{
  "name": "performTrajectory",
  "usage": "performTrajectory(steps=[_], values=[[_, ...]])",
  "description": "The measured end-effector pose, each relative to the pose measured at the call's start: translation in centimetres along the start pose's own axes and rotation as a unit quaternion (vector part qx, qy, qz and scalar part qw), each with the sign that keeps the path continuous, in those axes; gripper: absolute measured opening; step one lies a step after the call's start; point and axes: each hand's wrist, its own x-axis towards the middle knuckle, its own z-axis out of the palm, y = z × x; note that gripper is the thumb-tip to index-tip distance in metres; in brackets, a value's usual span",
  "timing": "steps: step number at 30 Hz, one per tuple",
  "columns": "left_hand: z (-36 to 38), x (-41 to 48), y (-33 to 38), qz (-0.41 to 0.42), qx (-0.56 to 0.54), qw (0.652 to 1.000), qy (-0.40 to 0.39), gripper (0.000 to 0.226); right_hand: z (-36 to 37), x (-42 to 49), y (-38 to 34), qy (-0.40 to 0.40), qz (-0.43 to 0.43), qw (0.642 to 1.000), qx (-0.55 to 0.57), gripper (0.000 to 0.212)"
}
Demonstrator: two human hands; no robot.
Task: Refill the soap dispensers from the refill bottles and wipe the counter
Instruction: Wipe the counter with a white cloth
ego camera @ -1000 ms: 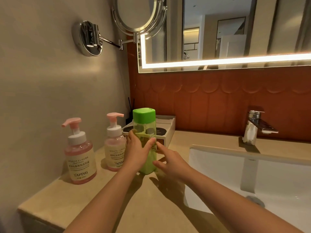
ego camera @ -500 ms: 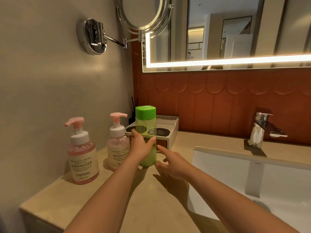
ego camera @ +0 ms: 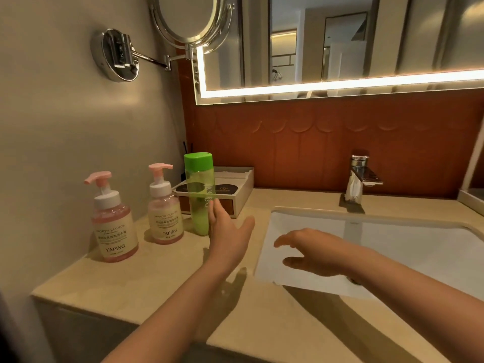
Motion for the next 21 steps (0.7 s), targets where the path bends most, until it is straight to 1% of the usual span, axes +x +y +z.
performTrajectory(steps=[3,7,10,14,18,21], values=[[1.6,-3.6,1.8,0.059,0.033,0.992,-0.108,0.067,-0.4,-4.2,0.8,0.000,0.011,0.999,-0.033,0.041],[4.6,-7.3,3.9,0.127,0.055,0.957,-0.253,0.048,-0.6,-9.8,1.7,0.002,0.036,0.998,-0.050,0.040],[7.0,-9.2,5.6,0.191,0.098,0.924,-0.315,0.037,-0.4,-14.0,2.8,-0.008,0.079,0.995,-0.063,0.041],[10.8,-11.3,8.5,0.241,0.102,0.885,-0.386,0.029,-0.4,-20.1,5.8,-0.019,0.147,0.987,-0.055,0.043],[15.0,-13.9,11.6,0.283,0.094,0.827,-0.477,0.028,-0.8,-26.0,9.7,-0.027,0.219,0.975,-0.030,0.042],[17.7,-15.7,13.8,0.314,0.097,0.791,-0.516,0.030,-1.0,-29.5,12.5,-0.031,0.272,0.962,-0.005,0.041]])
